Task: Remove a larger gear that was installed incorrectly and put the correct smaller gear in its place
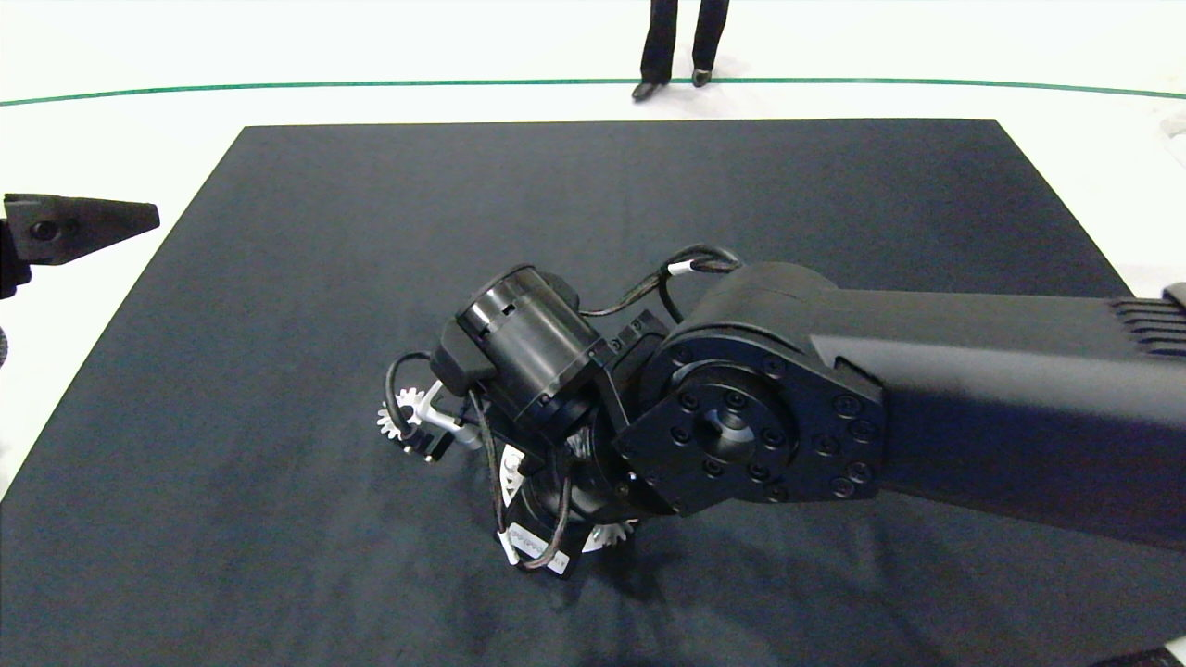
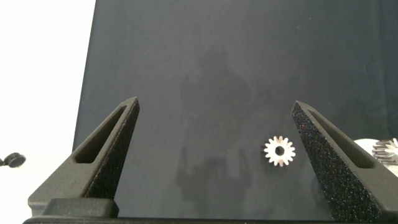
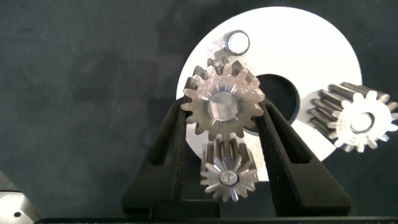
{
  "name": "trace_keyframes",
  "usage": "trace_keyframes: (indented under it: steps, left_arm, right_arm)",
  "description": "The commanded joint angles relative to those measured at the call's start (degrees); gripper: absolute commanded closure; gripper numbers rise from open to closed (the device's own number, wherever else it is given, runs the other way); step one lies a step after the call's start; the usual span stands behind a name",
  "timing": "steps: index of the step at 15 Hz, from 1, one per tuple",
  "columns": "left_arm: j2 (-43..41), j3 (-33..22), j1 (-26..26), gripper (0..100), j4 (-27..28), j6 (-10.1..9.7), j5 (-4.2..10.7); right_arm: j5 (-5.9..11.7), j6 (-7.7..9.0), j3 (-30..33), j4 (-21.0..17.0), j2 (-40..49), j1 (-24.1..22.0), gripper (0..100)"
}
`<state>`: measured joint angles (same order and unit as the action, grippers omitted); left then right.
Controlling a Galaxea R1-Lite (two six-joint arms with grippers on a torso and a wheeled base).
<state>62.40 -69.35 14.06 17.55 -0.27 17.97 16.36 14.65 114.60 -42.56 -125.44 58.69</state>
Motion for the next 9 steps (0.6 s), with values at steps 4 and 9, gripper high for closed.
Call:
trace_keyframes:
  steps: [4,9]
  left_arm:
    - [-0.35,0.01,0.01,0,0.11,0.0,0.14]
    - [-0.79,-0.26,0.01,0,0.11,0.0,0.14]
  right_arm:
    - [0.34,-1.82,-0.01,-0.25,2.22,0.03,75]
    - [0.52,-2.79,-0.01,0.46,0.99,0.2,75]
